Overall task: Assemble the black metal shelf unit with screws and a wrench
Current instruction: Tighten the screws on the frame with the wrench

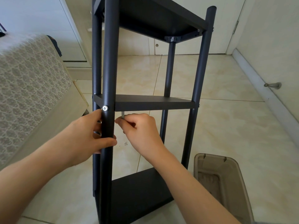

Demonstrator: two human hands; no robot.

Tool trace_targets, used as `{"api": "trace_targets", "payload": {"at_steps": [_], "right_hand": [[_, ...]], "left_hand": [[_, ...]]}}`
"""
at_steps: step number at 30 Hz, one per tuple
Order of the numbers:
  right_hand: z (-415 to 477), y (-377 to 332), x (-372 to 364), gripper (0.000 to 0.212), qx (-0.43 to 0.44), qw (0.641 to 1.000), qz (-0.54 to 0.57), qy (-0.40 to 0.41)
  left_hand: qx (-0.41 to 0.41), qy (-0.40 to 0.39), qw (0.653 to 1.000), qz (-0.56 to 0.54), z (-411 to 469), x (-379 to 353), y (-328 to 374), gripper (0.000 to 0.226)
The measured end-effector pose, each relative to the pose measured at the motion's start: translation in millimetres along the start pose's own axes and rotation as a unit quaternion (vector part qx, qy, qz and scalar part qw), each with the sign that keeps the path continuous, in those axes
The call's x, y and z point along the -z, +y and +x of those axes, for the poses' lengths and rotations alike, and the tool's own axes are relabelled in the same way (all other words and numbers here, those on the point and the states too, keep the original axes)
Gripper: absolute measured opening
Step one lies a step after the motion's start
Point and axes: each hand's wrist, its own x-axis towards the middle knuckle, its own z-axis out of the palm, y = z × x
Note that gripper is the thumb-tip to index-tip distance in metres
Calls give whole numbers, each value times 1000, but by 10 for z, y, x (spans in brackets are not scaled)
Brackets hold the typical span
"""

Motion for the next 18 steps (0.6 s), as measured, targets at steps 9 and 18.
{"api": "trace_targets", "payload": {"at_steps": [9, 18], "right_hand": [[5, 13, -31, 27, -1, 1000, 25, 10], [45, 125, -269, 22, 50, 990, 51, 118]], "left_hand": [[1, -2, 1000, -1, 0, 11, 26, 44], [-7, 3, 1000, -11, -3, 3, 15, 44]]}}
